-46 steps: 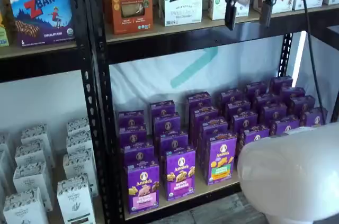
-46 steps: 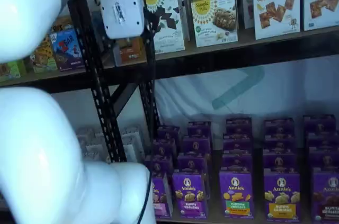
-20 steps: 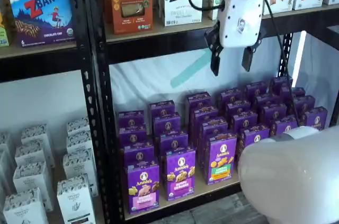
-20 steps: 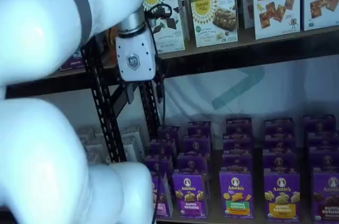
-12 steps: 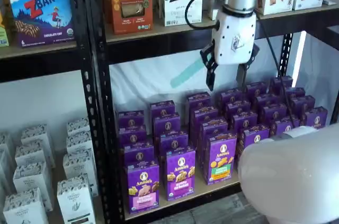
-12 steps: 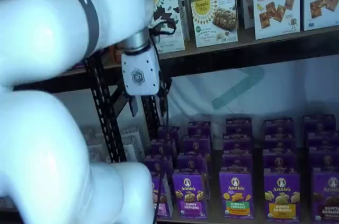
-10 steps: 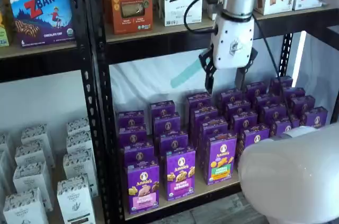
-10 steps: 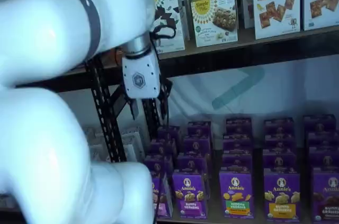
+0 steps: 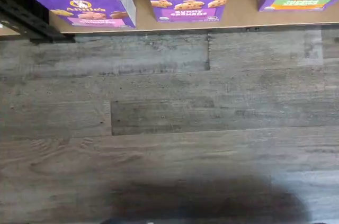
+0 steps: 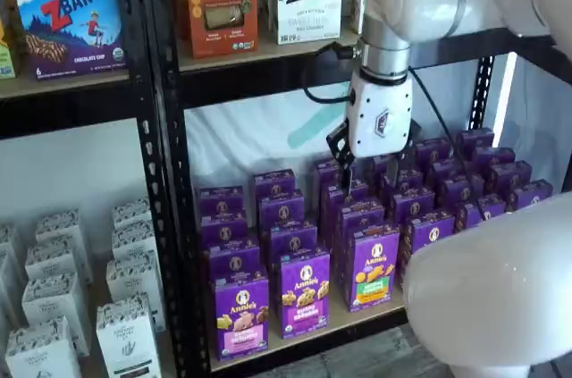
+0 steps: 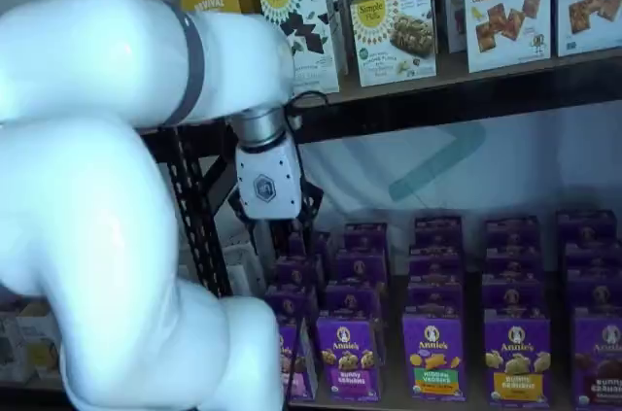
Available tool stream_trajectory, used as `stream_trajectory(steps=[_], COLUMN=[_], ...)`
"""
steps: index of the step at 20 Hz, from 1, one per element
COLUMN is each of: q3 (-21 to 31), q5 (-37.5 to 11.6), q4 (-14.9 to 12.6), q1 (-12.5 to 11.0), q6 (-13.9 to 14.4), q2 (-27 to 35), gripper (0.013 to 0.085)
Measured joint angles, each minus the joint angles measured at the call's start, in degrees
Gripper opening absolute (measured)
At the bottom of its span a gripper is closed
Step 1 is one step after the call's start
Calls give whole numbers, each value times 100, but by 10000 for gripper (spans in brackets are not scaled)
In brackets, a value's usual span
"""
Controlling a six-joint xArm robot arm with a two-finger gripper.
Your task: Pick up the purple box with a pink patch in the middle, on the bottom shelf, the first box from the left
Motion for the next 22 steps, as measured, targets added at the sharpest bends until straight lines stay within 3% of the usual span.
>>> stream_trajectory(steps=[6,11,22], q3=[361,572,934], q5=[-806,-1445,-2913], q4=[-46,-224,-43], q1=[20,129,327], q6=[19,217,268], q2=[379,773,1764], gripper=[850,850,850])
